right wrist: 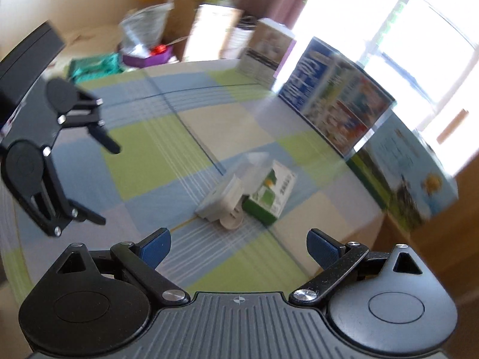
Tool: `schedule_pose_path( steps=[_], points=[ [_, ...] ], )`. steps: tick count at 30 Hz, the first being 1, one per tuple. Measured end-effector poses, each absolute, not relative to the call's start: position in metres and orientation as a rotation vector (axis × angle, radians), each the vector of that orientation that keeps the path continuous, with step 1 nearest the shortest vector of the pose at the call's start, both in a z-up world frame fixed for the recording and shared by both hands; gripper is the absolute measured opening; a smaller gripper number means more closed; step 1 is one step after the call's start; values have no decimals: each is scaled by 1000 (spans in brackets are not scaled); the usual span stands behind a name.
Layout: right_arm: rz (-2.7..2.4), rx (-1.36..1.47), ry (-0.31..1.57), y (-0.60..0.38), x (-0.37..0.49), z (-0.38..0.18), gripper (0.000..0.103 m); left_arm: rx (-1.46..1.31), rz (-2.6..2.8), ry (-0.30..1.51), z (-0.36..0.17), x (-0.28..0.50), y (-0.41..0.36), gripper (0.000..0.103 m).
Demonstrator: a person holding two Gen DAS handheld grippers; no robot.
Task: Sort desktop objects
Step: 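Grasp the white night-light with the left tool while the right grasps the wooden spoon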
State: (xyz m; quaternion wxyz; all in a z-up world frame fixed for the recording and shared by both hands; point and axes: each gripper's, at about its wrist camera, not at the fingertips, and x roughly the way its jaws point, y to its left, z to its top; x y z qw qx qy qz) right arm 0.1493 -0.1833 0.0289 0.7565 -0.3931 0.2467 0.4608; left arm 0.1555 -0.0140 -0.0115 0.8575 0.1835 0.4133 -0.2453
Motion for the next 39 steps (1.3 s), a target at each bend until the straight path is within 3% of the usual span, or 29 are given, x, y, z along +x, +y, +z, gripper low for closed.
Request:
schedule_pose_path(
  steps=[15, 36, 39],
  points=[
    [1178, -1171, 510, -143, 190, -10, 95, 505, -692, 657, -20, 232, -35, 82],
    [1218, -1285, 524, -127, 208, -45, 95, 594, -918, 638, -57, 288, -64, 77],
    [1212, -1286, 526, -125, 210, -46, 95, 613, -910, 627, -58, 288, -66, 64]
  ],
)
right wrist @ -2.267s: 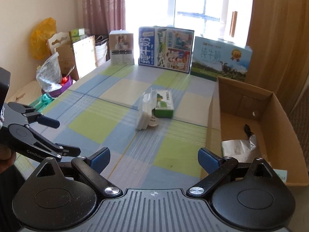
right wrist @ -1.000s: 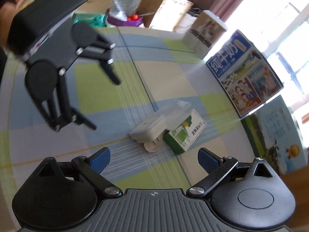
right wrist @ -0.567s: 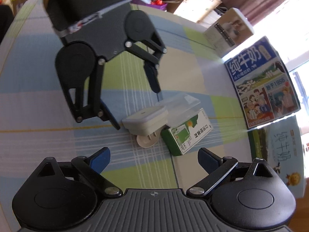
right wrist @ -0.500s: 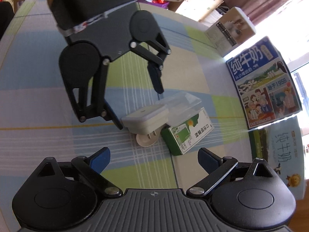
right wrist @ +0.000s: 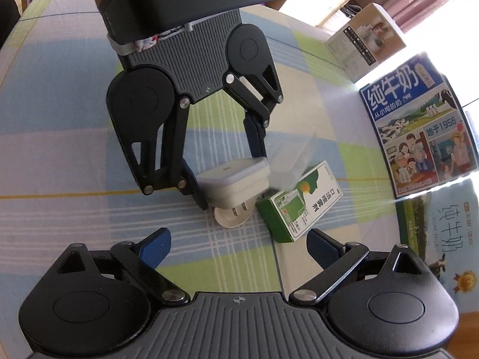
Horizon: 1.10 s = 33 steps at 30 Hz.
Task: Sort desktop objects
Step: 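Grasp the white night-light with the left tool while the right grasps the wooden spoon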
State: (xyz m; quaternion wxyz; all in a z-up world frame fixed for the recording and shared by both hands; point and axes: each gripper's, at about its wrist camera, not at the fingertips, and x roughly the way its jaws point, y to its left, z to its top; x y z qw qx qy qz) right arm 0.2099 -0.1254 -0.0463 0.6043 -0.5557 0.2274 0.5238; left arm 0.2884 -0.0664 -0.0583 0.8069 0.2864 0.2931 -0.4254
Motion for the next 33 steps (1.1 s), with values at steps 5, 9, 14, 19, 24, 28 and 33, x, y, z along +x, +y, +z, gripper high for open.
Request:
schedule_pose_path(
  steps=[5, 9, 14, 19, 24, 28, 33],
  points=[
    [1189, -1256, 563, -121, 214, -49, 94, 631, -884, 646, -56, 282, -66, 63],
    [1166, -1173, 655, -116, 220, -49, 94, 695, -877, 665, -52, 267, -61, 63],
    [1141, -1045, 779, -100, 231, -46, 94, 747, -837, 703, -44, 258, -41, 63],
    [1067, -930, 920, -80, 249, -51, 83, 810, -781, 741, -38, 261, -24, 63],
    [987, -833, 1033, -67, 267, -57, 73, 799, -767, 790, -38, 268, -17, 63],
    [926, -768, 1098, -63, 281, -63, 67, 789, -759, 811, -45, 270, -16, 64],
    [881, -698, 1175, -64, 291, -73, 59, 703, -753, 829, -46, 275, -8, 64]
  ],
)
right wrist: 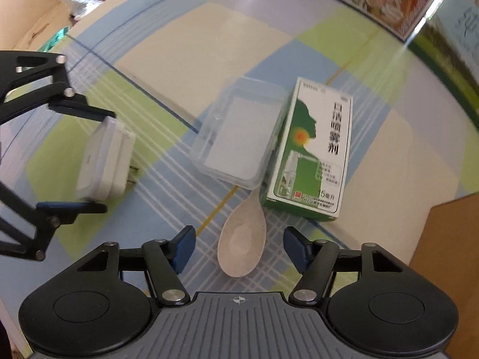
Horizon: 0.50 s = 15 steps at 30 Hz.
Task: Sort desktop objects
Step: 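Grasp the white night-light with the left tool while the right grasps the wooden spoon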
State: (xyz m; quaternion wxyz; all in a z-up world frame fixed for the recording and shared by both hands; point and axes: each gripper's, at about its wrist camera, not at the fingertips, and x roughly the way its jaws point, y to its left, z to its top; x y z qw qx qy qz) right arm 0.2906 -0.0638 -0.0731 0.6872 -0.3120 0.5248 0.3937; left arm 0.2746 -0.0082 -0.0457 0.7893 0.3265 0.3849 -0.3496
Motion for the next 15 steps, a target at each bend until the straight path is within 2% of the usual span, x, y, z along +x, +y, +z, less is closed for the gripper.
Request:
schedule_pose_path(
  steps=[5, 6, 7, 8, 15],
  points=[
    [850, -638, 1202, -67, 293, -77, 51, 672, -758, 839, -45, 277, -6, 65],
    [853, -628, 1203, -68, 292, -76, 47, 666, -756, 843, -46, 278, -5, 66],
    [851, -619, 1201, -69, 291, -75, 35, 660, -756, 847, -46, 279, -5, 66],
    [846, -612, 1196, -70, 290, -73, 32, 653, -754, 850, -46, 280, -5, 66],
    [846, -649, 1166, -87, 256, -63, 31, 635, -736, 872, -47, 274, -8, 62]
  ],
)
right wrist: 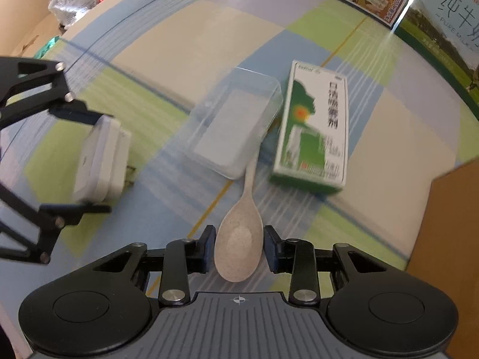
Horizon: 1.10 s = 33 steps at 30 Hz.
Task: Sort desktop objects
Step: 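Grasp the white night-light with the left tool while the right grasps the wooden spoon, then lift the night-light and spoon and turn toward the cardboard box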
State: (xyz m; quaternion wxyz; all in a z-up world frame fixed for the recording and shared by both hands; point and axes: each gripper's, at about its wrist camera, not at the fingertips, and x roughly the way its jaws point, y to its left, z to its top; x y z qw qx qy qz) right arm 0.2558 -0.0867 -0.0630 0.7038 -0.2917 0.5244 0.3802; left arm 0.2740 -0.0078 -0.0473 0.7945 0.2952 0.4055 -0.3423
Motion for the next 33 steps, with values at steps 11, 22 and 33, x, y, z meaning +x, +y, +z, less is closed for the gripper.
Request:
schedule_pose_path(
  steps=[11, 22, 33],
  points=[
    [807, -442, 1140, -187, 147, -45, 31, 587, -717, 901, -39, 213, 0, 62],
    [754, -352, 1022, -240, 91, -45, 31, 506, -642, 919, -36, 132, -22, 62],
    [749, -286, 953, -259, 78, -59, 32, 406, -559, 882, -35, 101, -31, 62]
  ],
)
